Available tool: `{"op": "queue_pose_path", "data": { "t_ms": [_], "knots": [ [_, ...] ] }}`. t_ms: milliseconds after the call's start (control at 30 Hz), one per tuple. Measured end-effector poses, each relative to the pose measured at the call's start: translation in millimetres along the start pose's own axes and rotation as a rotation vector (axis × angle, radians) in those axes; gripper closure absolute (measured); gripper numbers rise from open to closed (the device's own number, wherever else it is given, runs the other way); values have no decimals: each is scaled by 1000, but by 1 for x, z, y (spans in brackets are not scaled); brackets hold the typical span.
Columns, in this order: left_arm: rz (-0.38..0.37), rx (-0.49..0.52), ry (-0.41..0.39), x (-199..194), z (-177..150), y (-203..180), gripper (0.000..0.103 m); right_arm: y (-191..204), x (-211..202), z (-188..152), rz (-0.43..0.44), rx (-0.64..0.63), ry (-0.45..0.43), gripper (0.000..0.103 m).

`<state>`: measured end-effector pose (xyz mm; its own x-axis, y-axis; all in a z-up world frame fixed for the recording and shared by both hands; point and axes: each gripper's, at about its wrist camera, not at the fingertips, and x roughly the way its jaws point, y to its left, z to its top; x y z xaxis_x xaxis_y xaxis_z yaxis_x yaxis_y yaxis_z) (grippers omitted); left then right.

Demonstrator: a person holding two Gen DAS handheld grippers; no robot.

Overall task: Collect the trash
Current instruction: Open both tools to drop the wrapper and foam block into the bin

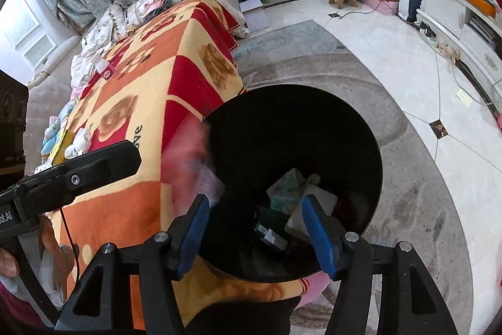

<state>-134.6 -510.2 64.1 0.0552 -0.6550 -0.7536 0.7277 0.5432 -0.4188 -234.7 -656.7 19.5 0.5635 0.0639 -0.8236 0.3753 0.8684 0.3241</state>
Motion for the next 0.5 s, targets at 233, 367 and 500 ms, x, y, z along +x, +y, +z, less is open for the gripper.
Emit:
{"op": "queue_pose_path", "data": {
  "t_ms": [233,367,500],
  "knots": [
    [54,-9,-9,-12,-8,9,45,11,1,-2,7,-17,11,43],
    [95,-7,-17,-23,-18,19,45,22,2,-3,15,-40,16,42],
    [149,-11,-31,-35,-26,32,45,36,5,-3,23,-61,25,42]
  ]
}}
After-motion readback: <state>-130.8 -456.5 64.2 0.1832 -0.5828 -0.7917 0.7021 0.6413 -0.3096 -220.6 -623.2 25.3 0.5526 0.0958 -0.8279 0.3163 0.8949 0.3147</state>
